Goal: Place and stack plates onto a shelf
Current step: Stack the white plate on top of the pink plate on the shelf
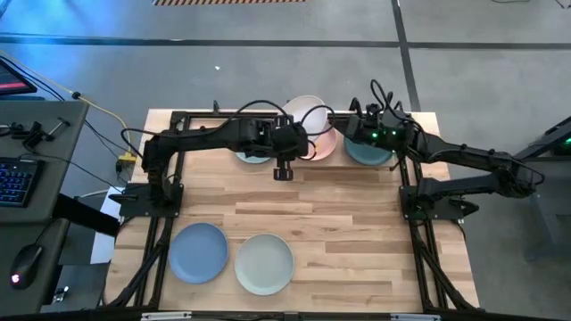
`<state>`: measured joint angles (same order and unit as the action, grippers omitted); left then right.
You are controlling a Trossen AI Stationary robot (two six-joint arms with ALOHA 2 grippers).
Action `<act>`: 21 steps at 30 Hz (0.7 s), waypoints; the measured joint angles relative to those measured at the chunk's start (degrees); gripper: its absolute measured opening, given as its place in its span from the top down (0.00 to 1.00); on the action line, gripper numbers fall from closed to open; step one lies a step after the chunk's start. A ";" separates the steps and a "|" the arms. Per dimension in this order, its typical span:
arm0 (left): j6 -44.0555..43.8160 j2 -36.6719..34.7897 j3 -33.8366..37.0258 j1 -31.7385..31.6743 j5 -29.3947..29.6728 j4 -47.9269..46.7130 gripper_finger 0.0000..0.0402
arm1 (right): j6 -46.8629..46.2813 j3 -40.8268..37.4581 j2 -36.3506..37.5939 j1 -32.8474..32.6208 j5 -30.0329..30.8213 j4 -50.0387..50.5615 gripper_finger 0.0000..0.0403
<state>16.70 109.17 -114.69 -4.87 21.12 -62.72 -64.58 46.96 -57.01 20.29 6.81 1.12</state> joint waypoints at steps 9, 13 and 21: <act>0.53 2.26 0.00 -0.51 -2.39 3.16 1.00 | -3.74 0.00 -1.53 0.00 -0.58 0.30 0.37; 0.28 3.41 0.01 -0.32 -2.76 3.41 1.00 | -4.88 0.00 -3.30 -0.02 -0.68 -0.05 0.37; -1.00 3.84 -0.07 -0.32 -2.62 3.97 1.00 | -6.46 0.00 -4.28 -0.02 -0.63 -0.33 0.47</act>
<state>15.70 113.01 -114.76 -5.19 18.50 -58.75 -71.04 46.96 -61.29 20.27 6.17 0.79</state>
